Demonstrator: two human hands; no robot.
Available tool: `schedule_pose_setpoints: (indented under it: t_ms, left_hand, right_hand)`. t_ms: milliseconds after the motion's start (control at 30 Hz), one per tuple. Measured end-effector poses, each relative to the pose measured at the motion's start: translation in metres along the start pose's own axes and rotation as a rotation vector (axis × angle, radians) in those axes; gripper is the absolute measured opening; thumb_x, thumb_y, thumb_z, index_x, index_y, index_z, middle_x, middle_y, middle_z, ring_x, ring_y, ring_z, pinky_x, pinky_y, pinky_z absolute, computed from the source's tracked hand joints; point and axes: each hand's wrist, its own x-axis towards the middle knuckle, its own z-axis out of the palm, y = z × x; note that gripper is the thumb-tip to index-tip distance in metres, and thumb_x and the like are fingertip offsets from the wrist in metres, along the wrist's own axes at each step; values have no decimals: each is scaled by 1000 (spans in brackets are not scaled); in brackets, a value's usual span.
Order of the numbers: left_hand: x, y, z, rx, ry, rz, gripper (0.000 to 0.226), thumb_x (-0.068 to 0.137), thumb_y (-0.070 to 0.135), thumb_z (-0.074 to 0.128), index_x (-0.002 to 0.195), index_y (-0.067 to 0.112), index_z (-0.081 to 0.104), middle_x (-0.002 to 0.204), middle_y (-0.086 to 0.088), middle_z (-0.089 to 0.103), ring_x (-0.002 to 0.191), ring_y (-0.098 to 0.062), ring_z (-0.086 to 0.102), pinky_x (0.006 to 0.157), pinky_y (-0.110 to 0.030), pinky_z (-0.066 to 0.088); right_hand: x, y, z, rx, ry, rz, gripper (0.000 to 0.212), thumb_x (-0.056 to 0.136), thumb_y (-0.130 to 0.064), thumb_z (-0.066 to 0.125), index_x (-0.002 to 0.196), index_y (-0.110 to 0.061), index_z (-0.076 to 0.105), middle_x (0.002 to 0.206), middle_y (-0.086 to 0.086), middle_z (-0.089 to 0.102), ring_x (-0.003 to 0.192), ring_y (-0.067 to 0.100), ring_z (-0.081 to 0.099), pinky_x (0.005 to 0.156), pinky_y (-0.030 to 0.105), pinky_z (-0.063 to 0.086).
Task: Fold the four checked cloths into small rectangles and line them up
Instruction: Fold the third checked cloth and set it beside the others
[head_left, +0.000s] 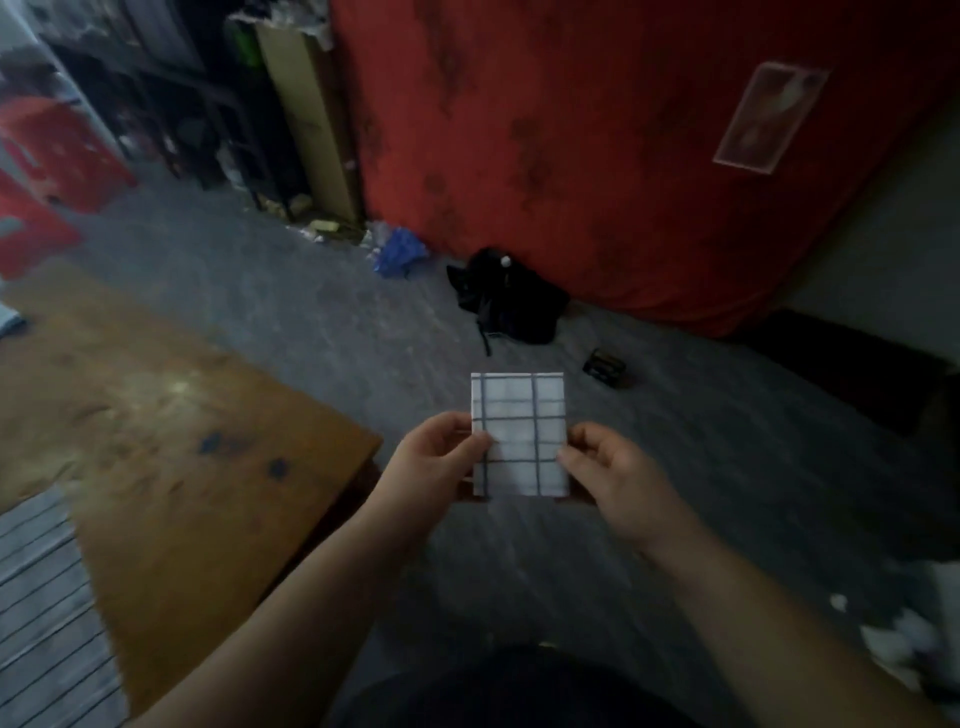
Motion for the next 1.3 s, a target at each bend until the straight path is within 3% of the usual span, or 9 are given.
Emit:
schedule_pose_setpoints:
  t_ms: [133, 333, 667, 800, 967, 1100, 1200, 1300]
  left_hand:
    - [37, 25, 66, 82, -67, 4, 11, 98, 19, 61, 106, 17, 68, 95, -3, 75, 84, -22, 74, 67, -32, 59]
    - [102, 51, 122, 129, -92, 25, 11, 98, 18, 62, 103, 12, 69, 95, -8, 75, 84, -28, 73, 66, -39, 61]
    - [283, 99, 111, 48, -95, 35, 10, 97, 19, 63, 100, 10, 67, 82, 2, 73, 71, -13, 70, 58, -30, 55]
    - [367, 135, 76, -6, -88, 25, 8, 96, 15, 63, 103, 12, 65, 91, -1, 75, 78, -17, 72, 61, -32, 57]
    - [450, 182, 3, -78, 67, 42, 9, 96, 13, 63, 102, 8, 64, 98, -9, 74, 85, -24, 73, 63, -35, 59]
    - [482, 201, -65, -123, 239, 40, 12, 96, 11, 63, 102, 1, 62, 94, -11, 73, 78, -21, 71, 62, -34, 60]
    - [503, 208, -115, -149, 365, 52, 9, 96, 9, 62, 99, 1, 62, 79, -5, 66, 67, -16, 63, 56, -30, 56]
    - [528, 213, -163, -167, 498, 51, 8, 96, 9, 62, 98, 1, 62, 79, -4, 64, 68, -16, 60, 54, -28, 53]
  right_hand:
    - [20, 1, -67, 68, 136, 34, 9, 100, -22, 58, 99, -21, 67, 95, 0, 73, 83, 9, 72, 69, 27, 58]
    - [71, 2, -127, -13, 269, 11, 8, 97, -28, 64, 98, -22, 69, 92, 5, 74, 84, 21, 73, 80, 43, 62]
    - [254, -42, -149, -72, 330, -3, 7, 95, -29, 67, 93, -23, 69, 88, 5, 74, 81, 22, 72, 79, 49, 60]
    - [354, -90, -131, -117, 290, -23, 7, 95, -26, 66, 92, -20, 68, 88, 8, 74, 85, 27, 71, 81, 53, 58]
    - [474, -151, -84, -132, 156, -108, 3, 92, -26, 69, 89, -27, 68, 89, 5, 74, 87, 28, 71, 81, 54, 58]
    - [545, -187, -26, -107, -11, -152, 10, 95, -11, 66, 92, -21, 66, 92, 8, 73, 86, 22, 70, 79, 41, 58]
    - [597, -209, 19, -103, -171, -172, 11, 95, -8, 65, 92, -19, 65, 89, 10, 71, 81, 17, 65, 74, 33, 57]
    - [651, -227, 67, -99, -285, -189, 13, 95, -6, 65, 93, -18, 63, 87, 7, 68, 80, 13, 62, 71, 27, 53]
